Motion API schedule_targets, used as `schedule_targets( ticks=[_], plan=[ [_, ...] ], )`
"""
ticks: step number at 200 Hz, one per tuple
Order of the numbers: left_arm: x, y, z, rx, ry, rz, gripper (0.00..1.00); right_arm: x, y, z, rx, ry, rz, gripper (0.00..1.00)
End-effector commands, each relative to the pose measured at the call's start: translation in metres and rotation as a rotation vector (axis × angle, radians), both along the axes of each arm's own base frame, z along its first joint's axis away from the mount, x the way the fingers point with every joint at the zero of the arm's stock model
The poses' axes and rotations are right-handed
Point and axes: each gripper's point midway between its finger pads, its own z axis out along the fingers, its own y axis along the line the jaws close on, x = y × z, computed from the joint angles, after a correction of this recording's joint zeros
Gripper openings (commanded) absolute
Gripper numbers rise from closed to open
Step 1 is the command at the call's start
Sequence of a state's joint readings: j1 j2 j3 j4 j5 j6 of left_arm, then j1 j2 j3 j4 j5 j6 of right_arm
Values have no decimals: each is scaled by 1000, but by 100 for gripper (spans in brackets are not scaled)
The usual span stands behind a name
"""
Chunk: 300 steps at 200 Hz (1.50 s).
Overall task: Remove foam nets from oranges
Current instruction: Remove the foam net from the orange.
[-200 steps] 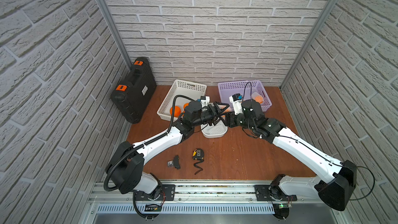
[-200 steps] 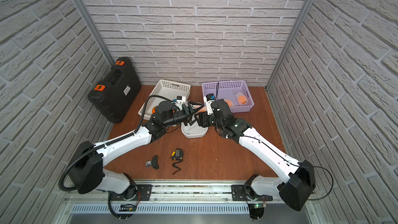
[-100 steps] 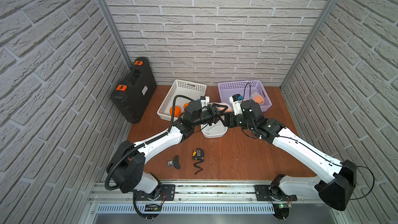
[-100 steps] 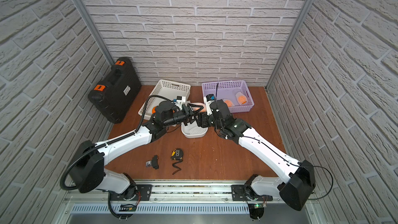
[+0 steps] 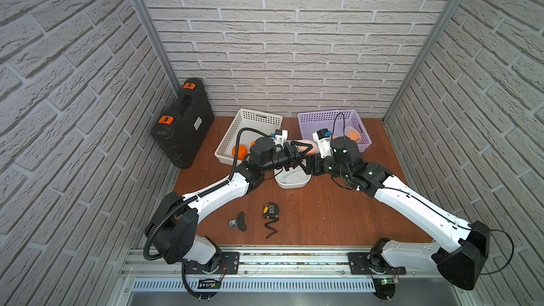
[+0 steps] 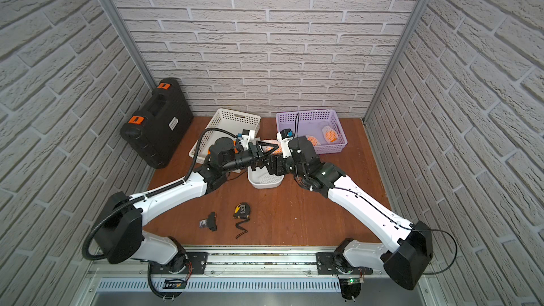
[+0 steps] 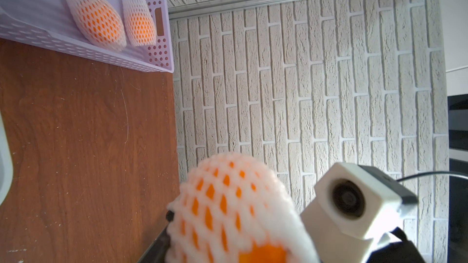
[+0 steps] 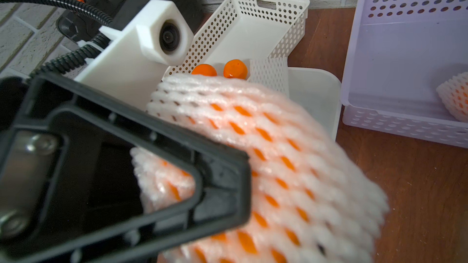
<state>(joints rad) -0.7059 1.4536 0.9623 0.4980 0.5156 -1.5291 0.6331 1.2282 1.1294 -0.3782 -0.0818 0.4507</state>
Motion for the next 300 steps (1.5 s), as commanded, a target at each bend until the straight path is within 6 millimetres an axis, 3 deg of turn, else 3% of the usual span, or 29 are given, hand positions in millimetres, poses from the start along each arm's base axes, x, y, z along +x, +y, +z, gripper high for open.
schedule_targets(
  ticks=[1, 50, 95, 150, 163, 188, 212, 300],
  plan=[
    [-11, 6, 20, -40, -105, -52, 54, -7, 7, 36, 65, -105, 58, 78],
    [0, 37, 28, -53, -124, -3, 54, -23, 2, 49, 61, -135, 106, 82],
    [0, 61, 34, -47, -153, -4, 54, -30, -23, 60, 72, -173, 49, 81],
    [-6, 65, 37, -55, -175, -39, 54, -2, -36, 50, 318, 19, -4, 55],
    [-8, 64, 37, -56, -177, -48, 54, 2, -28, 49, 374, 59, 41, 52],
    [-10, 63, 39, -61, -182, -60, 53, 7, -3, 42, 431, 157, 156, 33],
    [-9, 63, 38, -61, -183, -63, 53, 11, 8, 35, 462, 209, 195, 19],
    [-7, 60, 32, -52, -175, -72, 53, 2, 8, 40, 465, 175, 232, 16]
  ],
)
